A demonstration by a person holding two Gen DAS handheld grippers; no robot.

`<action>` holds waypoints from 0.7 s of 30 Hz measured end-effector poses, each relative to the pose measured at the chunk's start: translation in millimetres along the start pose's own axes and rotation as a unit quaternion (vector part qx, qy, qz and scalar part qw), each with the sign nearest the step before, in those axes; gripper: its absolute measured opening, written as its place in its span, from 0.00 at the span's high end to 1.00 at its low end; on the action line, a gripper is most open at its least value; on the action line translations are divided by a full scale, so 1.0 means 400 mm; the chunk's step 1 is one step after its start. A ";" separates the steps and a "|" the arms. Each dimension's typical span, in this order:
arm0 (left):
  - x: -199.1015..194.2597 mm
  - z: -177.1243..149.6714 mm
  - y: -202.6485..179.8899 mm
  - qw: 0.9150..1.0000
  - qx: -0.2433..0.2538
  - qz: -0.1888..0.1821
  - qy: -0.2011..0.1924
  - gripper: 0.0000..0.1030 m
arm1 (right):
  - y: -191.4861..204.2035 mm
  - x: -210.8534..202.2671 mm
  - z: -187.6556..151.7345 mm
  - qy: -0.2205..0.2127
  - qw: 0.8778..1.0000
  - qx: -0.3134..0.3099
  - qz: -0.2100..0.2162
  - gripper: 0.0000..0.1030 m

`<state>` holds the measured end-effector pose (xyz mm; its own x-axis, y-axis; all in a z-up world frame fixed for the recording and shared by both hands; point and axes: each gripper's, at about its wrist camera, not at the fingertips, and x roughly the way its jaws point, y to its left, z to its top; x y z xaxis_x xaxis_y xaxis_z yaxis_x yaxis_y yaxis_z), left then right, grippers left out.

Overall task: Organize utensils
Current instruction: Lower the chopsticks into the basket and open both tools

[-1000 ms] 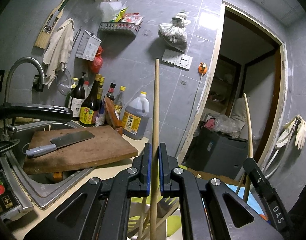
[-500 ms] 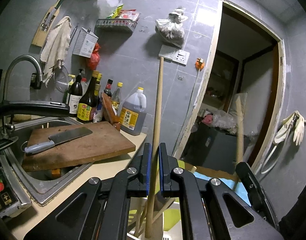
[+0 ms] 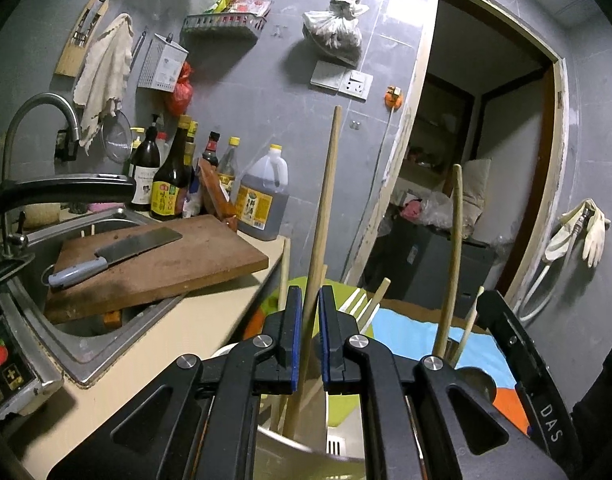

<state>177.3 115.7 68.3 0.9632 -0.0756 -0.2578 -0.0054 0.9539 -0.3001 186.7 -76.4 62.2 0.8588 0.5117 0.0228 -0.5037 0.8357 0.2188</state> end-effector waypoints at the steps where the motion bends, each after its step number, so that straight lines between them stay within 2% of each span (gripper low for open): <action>1: -0.002 0.000 0.000 1.000 -0.001 -0.001 0.002 0.94 | 0.000 0.000 0.000 0.000 1.000 0.000 0.000 0.79; 7: -0.014 -0.002 0.002 1.000 -0.003 -0.007 0.008 0.94 | 0.003 -0.004 0.003 0.004 1.000 -0.004 -0.001 0.78; 12: -0.021 -0.002 -0.003 1.000 0.000 -0.011 0.013 0.87 | 0.001 -0.013 0.008 0.009 1.000 -0.007 -0.006 0.76; 16: -0.031 -0.002 -0.007 1.000 -0.001 -0.012 0.011 0.85 | -0.005 -0.025 0.014 0.007 1.000 -0.009 -0.008 0.68; 21: -0.045 0.004 -0.010 1.000 -0.005 -0.010 0.006 0.69 | -0.008 -0.034 0.024 0.014 1.000 -0.014 -0.010 0.62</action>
<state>160.3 113.8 75.7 0.9599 -0.0984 -0.2625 0.0110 0.9489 -0.3154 177.3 -87.9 70.7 0.8655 0.5008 -0.0091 -0.4900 0.8504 0.1913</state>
